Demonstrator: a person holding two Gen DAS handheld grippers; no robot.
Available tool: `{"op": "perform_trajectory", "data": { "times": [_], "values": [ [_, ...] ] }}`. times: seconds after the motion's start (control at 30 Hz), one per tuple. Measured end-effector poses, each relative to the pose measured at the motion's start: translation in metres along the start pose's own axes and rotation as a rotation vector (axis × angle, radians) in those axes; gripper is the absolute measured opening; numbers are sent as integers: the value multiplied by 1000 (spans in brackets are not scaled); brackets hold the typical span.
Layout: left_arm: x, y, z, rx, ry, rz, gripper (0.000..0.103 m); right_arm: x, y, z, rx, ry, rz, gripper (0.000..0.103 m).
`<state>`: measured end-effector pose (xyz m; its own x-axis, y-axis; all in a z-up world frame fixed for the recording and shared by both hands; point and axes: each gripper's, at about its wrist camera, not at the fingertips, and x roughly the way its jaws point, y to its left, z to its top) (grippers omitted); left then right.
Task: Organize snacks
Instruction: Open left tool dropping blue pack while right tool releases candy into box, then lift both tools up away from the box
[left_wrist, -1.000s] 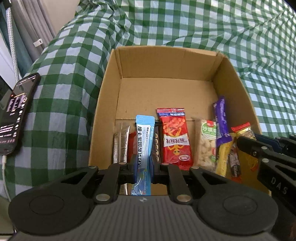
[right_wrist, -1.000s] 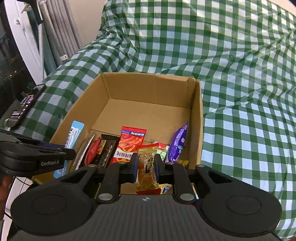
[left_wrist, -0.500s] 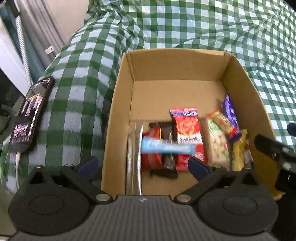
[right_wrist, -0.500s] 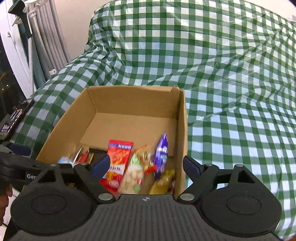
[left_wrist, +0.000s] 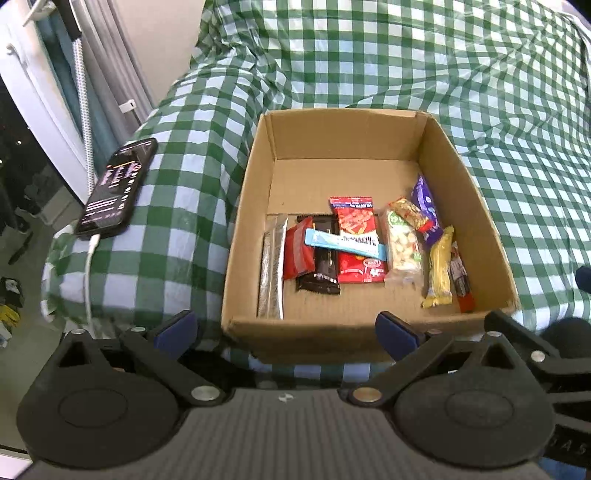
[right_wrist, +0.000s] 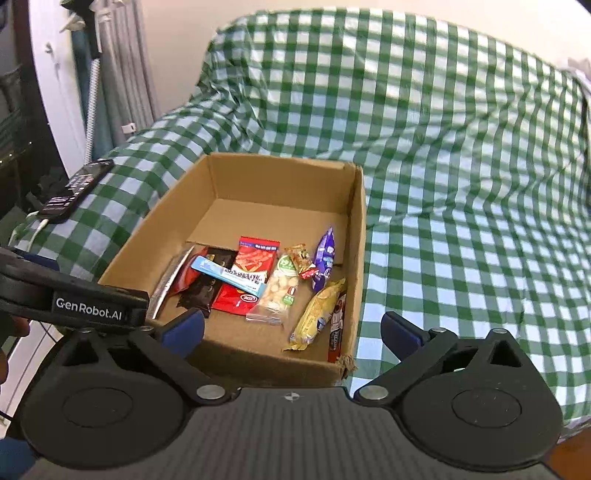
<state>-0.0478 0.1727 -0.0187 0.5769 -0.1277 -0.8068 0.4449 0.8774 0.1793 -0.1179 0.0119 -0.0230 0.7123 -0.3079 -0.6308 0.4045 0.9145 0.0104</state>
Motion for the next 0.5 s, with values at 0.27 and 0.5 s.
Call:
{"op": "perform_trajectory", "data": {
  "times": [0.27, 0.5],
  "values": [
    [-29, -2, -26, -5, -9, 27, 103, -39, 3, -18, -23, -70, -15, 102],
    [-45, 4, -34, -19, -25, 70, 103, -63, 6, -25, -53, -126, -19, 102]
  ]
}}
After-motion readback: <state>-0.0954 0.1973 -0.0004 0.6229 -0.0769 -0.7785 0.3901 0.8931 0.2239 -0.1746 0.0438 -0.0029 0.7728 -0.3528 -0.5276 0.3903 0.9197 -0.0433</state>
